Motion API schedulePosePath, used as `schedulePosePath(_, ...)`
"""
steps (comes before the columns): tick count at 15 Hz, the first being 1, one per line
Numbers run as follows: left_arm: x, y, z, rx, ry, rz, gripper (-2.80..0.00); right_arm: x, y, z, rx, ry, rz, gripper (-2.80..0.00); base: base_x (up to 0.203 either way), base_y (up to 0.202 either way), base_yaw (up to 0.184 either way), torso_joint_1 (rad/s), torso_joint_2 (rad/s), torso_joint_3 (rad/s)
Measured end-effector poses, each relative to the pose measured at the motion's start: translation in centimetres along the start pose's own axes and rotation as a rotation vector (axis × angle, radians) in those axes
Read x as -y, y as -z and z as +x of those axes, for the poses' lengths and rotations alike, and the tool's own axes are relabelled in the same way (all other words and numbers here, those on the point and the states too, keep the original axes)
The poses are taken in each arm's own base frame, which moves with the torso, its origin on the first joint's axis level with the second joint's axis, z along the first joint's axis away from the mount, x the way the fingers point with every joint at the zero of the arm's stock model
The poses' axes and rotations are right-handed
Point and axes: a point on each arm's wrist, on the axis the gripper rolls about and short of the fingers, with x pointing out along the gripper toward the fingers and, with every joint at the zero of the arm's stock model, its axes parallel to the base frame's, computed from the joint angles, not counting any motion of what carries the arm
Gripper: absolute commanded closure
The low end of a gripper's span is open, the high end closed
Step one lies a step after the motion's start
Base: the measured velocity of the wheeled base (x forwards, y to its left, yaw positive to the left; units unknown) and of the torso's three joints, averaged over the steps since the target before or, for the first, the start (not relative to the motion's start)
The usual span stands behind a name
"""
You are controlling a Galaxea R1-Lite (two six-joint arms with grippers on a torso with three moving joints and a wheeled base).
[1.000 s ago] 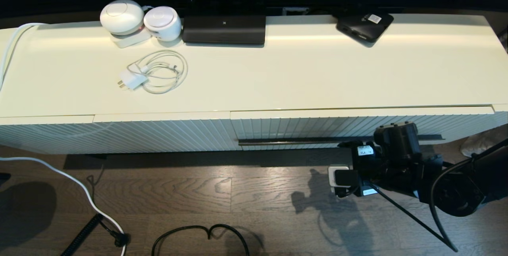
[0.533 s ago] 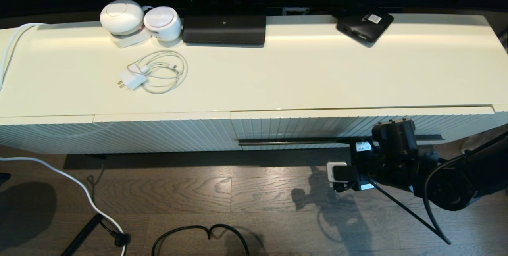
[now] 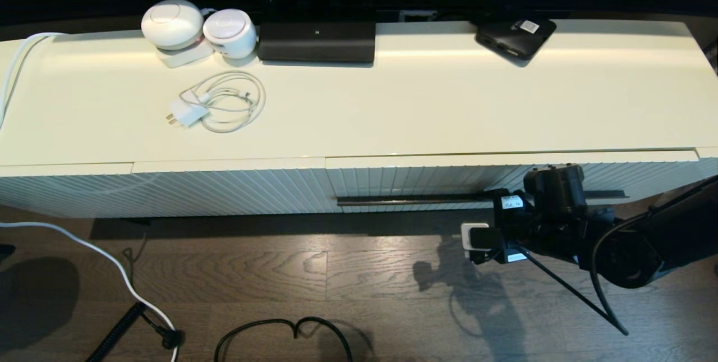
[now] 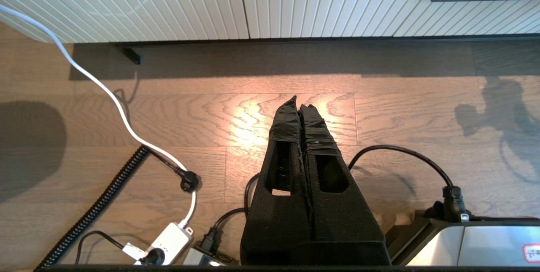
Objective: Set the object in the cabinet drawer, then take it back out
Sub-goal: Open the drawer
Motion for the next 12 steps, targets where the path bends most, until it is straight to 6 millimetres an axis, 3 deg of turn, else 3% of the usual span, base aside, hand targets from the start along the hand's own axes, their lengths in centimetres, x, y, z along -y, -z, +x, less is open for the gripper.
schedulePosePath(12,0.0,0.0,0.0,0.000,0.000,0.000,0.00,-2.1,0.1,-0.4,-0.009,-0.076,0.001,-2.80,0.000,0.000,0.000,0.000,0.00,0.000)
